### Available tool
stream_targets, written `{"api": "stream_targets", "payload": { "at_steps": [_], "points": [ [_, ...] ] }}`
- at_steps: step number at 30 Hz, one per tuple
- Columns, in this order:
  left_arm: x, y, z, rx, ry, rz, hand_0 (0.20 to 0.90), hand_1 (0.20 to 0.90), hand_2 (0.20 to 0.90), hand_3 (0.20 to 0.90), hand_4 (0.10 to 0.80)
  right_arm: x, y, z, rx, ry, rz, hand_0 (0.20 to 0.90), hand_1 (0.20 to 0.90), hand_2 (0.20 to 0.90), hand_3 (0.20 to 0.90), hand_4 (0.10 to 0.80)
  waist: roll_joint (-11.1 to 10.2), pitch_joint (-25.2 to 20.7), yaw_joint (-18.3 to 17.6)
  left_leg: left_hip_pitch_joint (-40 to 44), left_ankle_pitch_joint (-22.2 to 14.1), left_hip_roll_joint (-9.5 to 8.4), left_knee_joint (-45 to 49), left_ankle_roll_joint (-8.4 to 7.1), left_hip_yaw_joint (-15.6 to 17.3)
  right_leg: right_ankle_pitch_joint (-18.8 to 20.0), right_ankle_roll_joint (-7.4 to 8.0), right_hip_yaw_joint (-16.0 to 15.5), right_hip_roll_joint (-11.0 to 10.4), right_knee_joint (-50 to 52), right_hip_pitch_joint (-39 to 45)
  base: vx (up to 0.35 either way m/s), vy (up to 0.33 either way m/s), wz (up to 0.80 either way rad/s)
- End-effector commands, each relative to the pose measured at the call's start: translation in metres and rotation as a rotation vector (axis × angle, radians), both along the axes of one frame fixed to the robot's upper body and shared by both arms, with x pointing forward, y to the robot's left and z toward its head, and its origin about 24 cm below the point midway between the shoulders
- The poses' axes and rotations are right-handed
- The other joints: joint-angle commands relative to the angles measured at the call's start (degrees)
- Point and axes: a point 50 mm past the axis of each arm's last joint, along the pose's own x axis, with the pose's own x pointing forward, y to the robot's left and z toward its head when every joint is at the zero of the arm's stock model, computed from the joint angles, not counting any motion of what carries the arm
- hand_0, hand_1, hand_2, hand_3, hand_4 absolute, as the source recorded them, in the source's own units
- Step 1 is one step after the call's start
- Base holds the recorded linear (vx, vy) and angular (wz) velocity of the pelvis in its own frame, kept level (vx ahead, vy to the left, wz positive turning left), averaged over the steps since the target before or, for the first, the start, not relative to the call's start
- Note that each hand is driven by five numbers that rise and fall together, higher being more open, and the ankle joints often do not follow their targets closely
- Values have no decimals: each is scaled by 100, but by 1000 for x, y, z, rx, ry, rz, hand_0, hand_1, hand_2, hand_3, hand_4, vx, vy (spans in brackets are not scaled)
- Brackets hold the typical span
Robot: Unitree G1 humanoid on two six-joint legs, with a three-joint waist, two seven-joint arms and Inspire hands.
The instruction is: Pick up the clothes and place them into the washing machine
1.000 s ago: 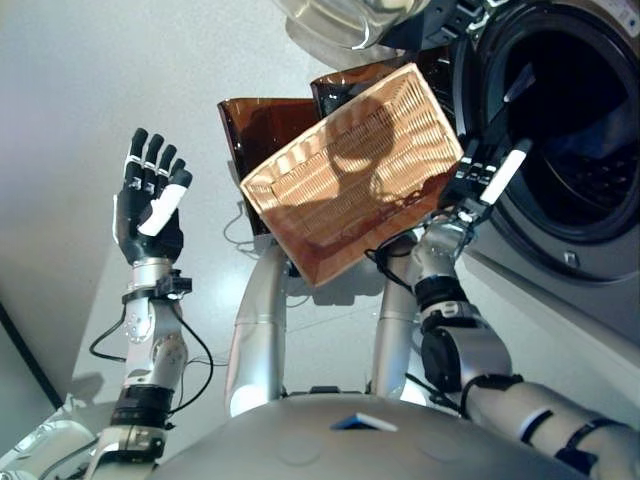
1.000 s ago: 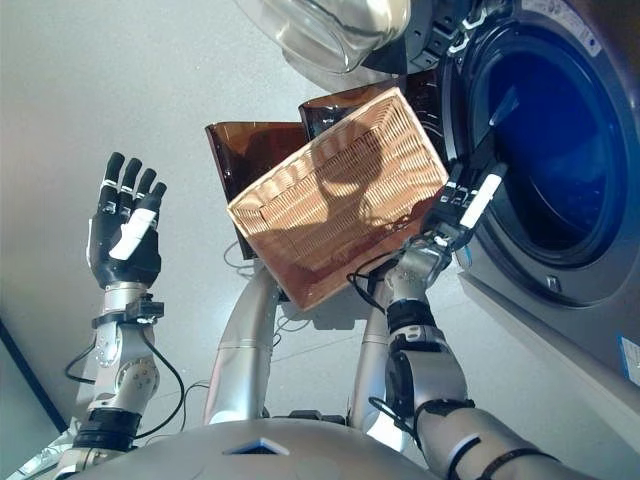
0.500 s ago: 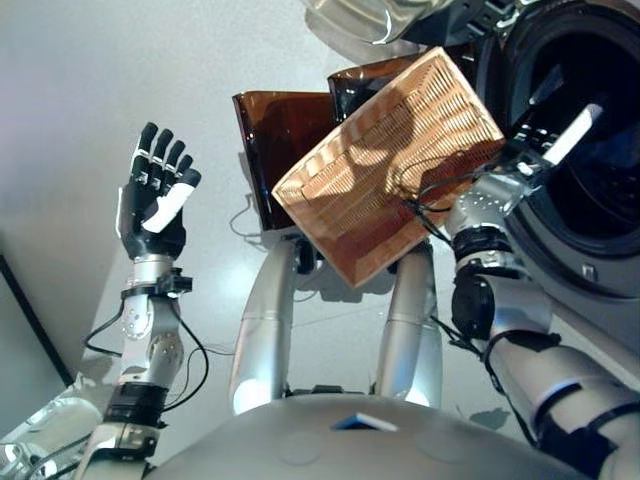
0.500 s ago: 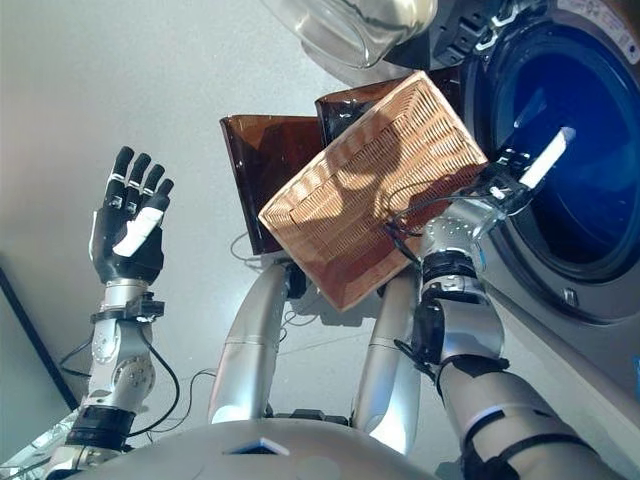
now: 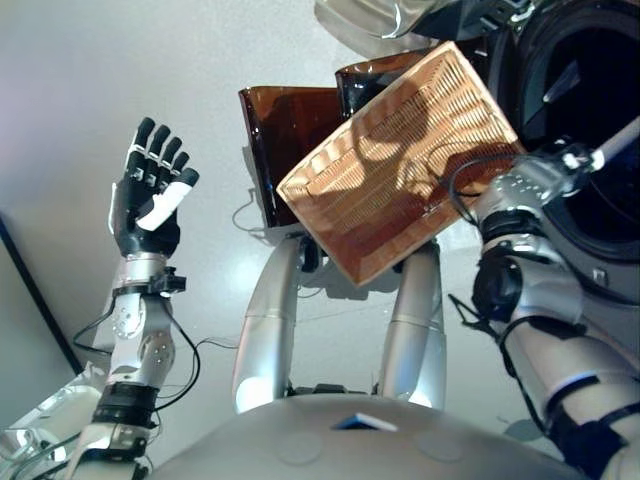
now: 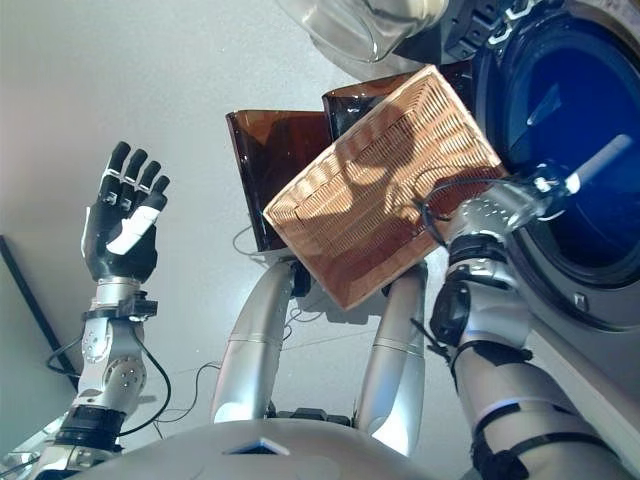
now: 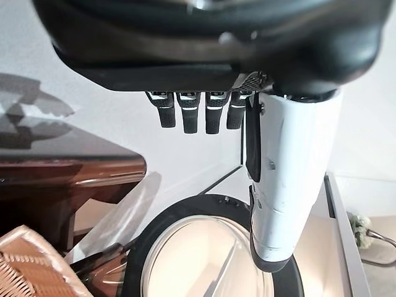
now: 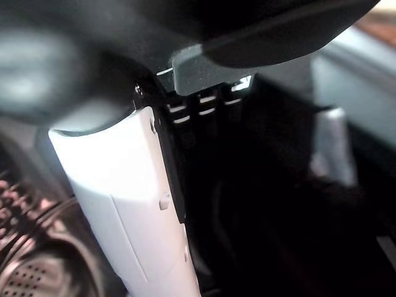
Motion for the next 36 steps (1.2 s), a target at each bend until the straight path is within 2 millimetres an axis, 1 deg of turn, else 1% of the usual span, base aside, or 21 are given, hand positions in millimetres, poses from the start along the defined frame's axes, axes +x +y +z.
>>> {"api": "stream_targets", "payload": {
  "at_steps": [1, 2, 4, 5, 8, 9, 11, 15, 18, 19, 20, 24, 27, 28, 30, 33, 36],
  "points": [
    [-8, 22, 46, 55, -247, 72, 900, 900, 900, 900, 800, -12, -33, 65, -240, -58, -139, 900, 900, 900, 900, 800, 86, -363, -8, 261, -29, -100, -476, -475, -202, 725, -641, -63, 128, -380, -190, 0, 0, 0],
    [-8, 22, 46, 54, -247, 72, 900, 900, 900, 900, 800, -12, -33, 65, -241, -58, -139, 900, 900, 900, 900, 800, 90, -363, -6, 256, -31, -100, -473, -475, -201, 723, -641, -62, 128, -377, -195, 0, 0, 0],
    [-10, 22, 48, 59, -250, 61, 900, 900, 900, 900, 800, -21, -50, 92, -320, -52, -187, 900, 900, 900, 900, 800, 93, -385, 2, 208, -20, -93, -439, -496, -222, 710, -645, -65, 122, -337, -263, 0, 0, 0],
    [-10, 22, 48, 57, -251, 60, 900, 900, 900, 900, 800, -21, -51, 93, -321, -51, -187, 900, 900, 900, 900, 800, 99, -386, 5, 205, -20, -93, -437, -496, -221, 709, -645, -63, 122, -334, -268, 0, 0, 0],
    [-12, 23, 48, 53, -245, 54, 900, 900, 900, 900, 800, -28, -62, 112, -373, -57, -226, 900, 900, 900, 900, 800, 64, -406, -9, 173, -15, -70, -430, -506, -212, 724, -640, -71, 123, -324, -316, 0, 0, 0],
    [-12, 23, 48, 51, -245, 54, 900, 900, 900, 900, 800, -28, -62, 113, -374, -56, -226, 900, 900, 900, 900, 800, 68, -406, -8, 170, -14, -70, -430, -507, -211, 724, -641, -70, 124, -323, -319, 0, 0, 0],
    [-12, 23, 49, 51, -248, 51, 900, 900, 900, 900, 800, -32, -66, 123, -394, -60, -248, 900, 900, 900, 900, 800, 62, -411, -19, 158, -12, -54, -438, -515, -208, 720, -645, -71, 131, -315, -333, 0, 0, 0],
    [-15, 27, 49, 51, -246, 69, 900, 900, 900, 900, 800, -41, -73, 136, -418, -77, -299, 900, 900, 900, 900, 800, 45, -453, -52, 141, -27, -52, -397, -524, -225, 698, -657, -83, 154, -272, -356, 0, 0, 0],
    [-15, 28, 49, 54, -244, 79, 900, 900, 900, 900, 800, -42, -71, 139, -443, -81, -304, 900, 900, 900, 900, 800, 28, -461, -70, 146, -43, -39, -385, -528, -223, 694, -657, -89, 166, -273, -349, 0, 0, 0],
    [-16, 29, 49, 55, -248, 86, 900, 900, 900, 900, 800, -45, -71, 144, -480, -92, -320, 900, 900, 900, 900, 800, 11, -466, -91, 147, -50, -45, -372, -526, -220, 701, -657, -87, 183, -271, -343, 0, 0, 0],
    [-16, 29, 49, 54, -248, 86, 900, 900, 900, 900, 800, -45, -70, 144, -481, -91, -321, 900, 900, 900, 900, 800, 13, -466, -92, 146, -51, -45, -370, -526, -219, 701, -657, -87, 184, -270, -344, 0, 0, 0],
    [-17, 30, 49, 65, -250, 99, 900, 900, 900, 900, 800, -54, -72, 158, -501, -80, -389, 900, 900, 900, 900, 800, 13, -499, -98, 143, -62, -52, -382, -527, -221, 669, -652, -82, 177, -275, -352, 0, 0, 0],
    [-17, 32, 49, 79, -247, 112, 900, 900, 900, 900, 800, -58, -71, 162, -519, -69, -421, 900, 900, 900, 900, 800, 22, -507, -94, 144, -67, -69, -369, -522, -220, 671, -648, -84, 180, -276, -346, 0, 0, 0],
    [-17, 33, 50, 85, -251, 112, 900, 900, 900, 900, 800, -60, -74, 159, -506, -52, -431, 900, 900, 900, 900, 800, 12, -523, -103, 136, -72, -75, -365, -517, -226, 672, -641, -89, 174, -278, -346, 0, 0, 0],
    [-17, 33, 50, 86, -252, 111, 900, 900, 900, 900, 800, -60, -74, 160, -505, -52, -437, 900, 900, 900, 900, 800, 7, -530, -108, 137, -75, -71, -374, -516, -226, 672, -636, -86, 170, -291, -348, 0, 0, 0],
    [-18, 33, 52, 97, -257, 102, 900, 900, 900, 900, 800, -63, -76, 165, -523, -34, -454, 900, 900, 900, 900, 800, -6, -542, -103, 142, -85, -78, -386, -506, -212, 674, -625, -89, 157, -300, -346, 0, 0, 0],
    [-18, 35, 49, 96, -246, 111, 900, 900, 900, 900, 800, -60, -74, 158, -549, 23, -433, 900, 900, 900, 900, 800, -39, -538, -119, 138, -91, -65, -378, -497, -206, 696, -618, -107, 165, -323, -315, 0, 0, 0]
  ]
}}
